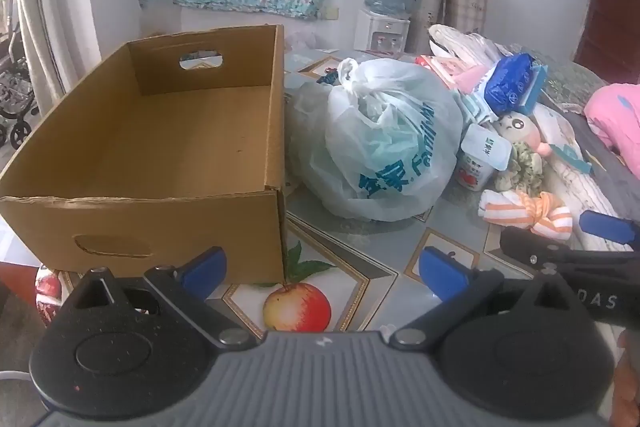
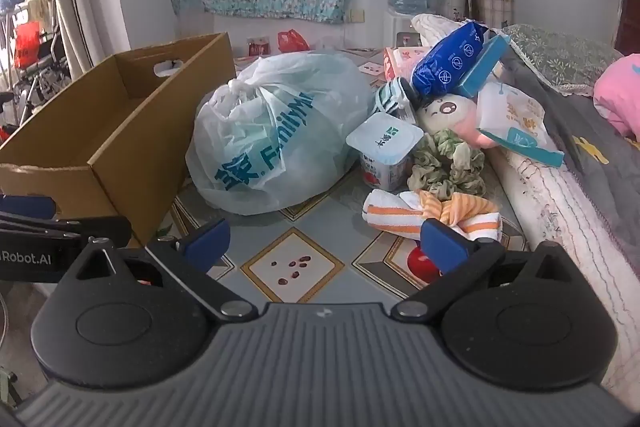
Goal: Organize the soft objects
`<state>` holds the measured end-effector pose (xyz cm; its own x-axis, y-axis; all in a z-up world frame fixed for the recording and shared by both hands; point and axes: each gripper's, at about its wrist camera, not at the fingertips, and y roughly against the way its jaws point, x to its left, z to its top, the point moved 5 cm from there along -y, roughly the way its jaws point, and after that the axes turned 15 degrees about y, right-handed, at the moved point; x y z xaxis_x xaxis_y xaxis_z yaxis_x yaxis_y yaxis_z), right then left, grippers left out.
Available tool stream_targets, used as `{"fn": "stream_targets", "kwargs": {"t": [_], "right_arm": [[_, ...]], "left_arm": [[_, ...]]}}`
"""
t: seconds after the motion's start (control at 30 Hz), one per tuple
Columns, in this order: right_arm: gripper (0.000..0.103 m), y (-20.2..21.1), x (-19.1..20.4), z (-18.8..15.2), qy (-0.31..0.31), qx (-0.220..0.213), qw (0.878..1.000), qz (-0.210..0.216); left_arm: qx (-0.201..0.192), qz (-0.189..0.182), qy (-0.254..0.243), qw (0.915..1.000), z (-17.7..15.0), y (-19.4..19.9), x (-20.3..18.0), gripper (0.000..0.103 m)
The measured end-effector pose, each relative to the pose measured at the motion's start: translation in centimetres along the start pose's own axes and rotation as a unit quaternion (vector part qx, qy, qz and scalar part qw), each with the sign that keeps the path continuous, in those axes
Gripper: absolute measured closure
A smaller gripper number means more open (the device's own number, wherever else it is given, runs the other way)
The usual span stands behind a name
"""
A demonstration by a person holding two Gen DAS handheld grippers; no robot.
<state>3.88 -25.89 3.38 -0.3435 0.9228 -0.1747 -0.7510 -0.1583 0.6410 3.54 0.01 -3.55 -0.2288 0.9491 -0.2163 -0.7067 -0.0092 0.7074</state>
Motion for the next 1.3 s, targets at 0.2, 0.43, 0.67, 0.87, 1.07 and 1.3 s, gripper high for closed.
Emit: {"fn": "stream_targets", "kwargs": {"t": [0.2,0.43,0.67,0.87,1.07,1.3], "right_arm": [[0.001,0.0,-0.2,0.3,-0.012,-0.01,1.0,-0.005],[0.001,0.1,-0.5,0.1,0.007,0.006,1.0,-0.013],[0.001,0.3,-0.6,0.2,0.008,0.009,1.0,-0.017],[0.001,0.2,-0.7,0.0,0.007,0.014,1.0,-0.021],[0.001,0.1,-0.7,0.0,0.011,0.014,1.0,-0.022],[0.001,0.1,-0.5,0.0,0.013,0.016,1.0,-0.021]], "left_arm": [[0.003,-0.002,0.003,1.0,-0.1,0.0,0.1,0.0],[0.008,-0.005,0.004,1.0,-0.3,-0.7,-0.4,0.0],[0.008,-0.008,-0.001,0.9999,-0.5,-0.5,-1.1,0.0],[0.012,-0.019,-0.007,0.9997,-0.3,-0.3,-0.9,0.0],[0.013,-0.021,-0.008,0.9997,-0.3,-0.3,-0.9,0.0],[0.013,-0.02,-0.009,0.9997,-0.2,-0.3,-0.9,0.0]]}}
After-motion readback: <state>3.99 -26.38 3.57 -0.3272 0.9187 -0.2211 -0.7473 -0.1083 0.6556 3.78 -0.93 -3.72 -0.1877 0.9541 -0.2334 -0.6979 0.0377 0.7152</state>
